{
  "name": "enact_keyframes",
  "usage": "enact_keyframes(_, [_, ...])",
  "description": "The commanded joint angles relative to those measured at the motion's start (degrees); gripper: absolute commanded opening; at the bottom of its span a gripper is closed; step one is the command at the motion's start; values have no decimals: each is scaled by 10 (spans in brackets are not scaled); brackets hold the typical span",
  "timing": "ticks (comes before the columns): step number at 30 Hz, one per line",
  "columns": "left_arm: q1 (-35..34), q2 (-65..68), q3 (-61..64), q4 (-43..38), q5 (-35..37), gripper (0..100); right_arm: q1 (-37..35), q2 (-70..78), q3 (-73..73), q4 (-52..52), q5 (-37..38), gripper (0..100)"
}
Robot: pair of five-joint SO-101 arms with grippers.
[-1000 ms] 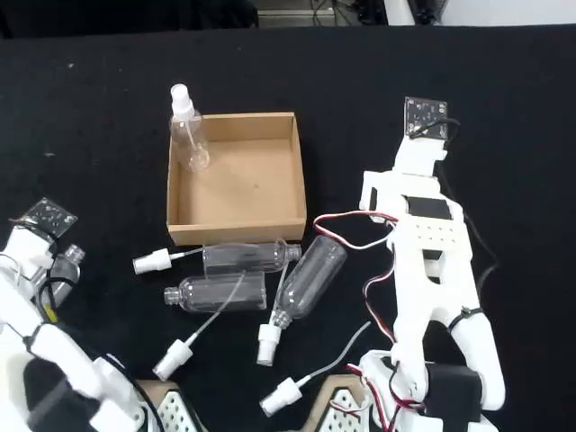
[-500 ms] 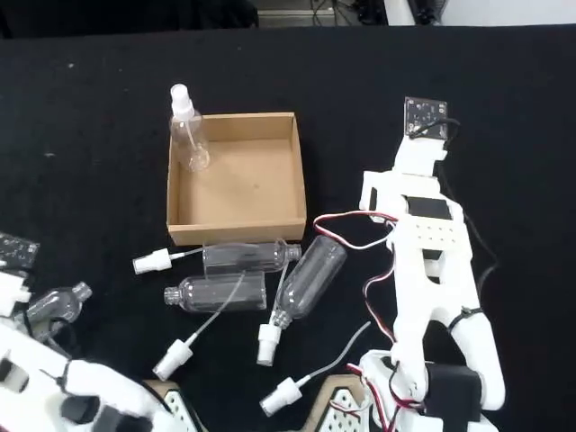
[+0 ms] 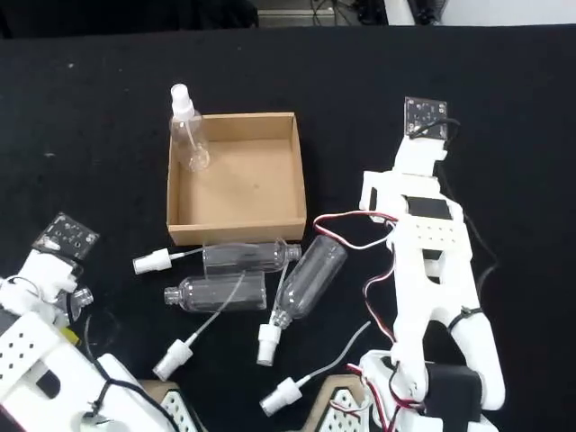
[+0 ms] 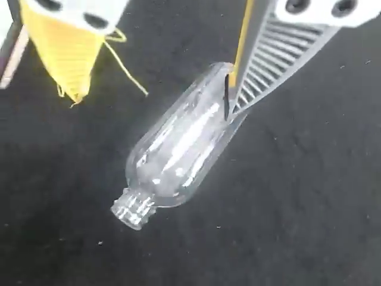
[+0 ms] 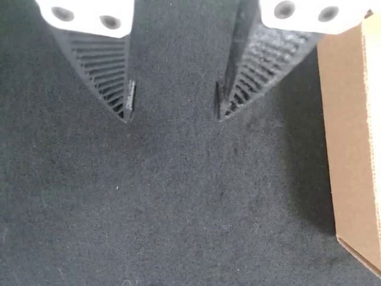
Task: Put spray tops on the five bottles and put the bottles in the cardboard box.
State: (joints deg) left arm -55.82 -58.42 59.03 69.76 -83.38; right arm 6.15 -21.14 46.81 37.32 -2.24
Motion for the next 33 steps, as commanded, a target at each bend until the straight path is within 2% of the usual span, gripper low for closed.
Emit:
enact_keyframes(1, [11, 24, -47, -1, -67, 251, 9, -24, -25, -16, 1, 198])
enact_keyframes(10, [26, 117, -64, -40, -147, 246, 9, -24, -23, -16, 0, 198])
enact_keyframes(19, [87, 171, -71, -58, -151, 246, 9, -24, -23, -16, 0, 198])
enact_keyframes(22, [86, 188, -74, -69, -151, 246, 11, -24, -23, -16, 1, 198])
enact_keyframes(26, [78, 224, -70, -132, -150, 247, 10, -24, -23, -16, 1, 198])
enact_keyframes(33, [75, 284, -89, -134, -152, 249, 10, -24, -23, -16, 1, 198])
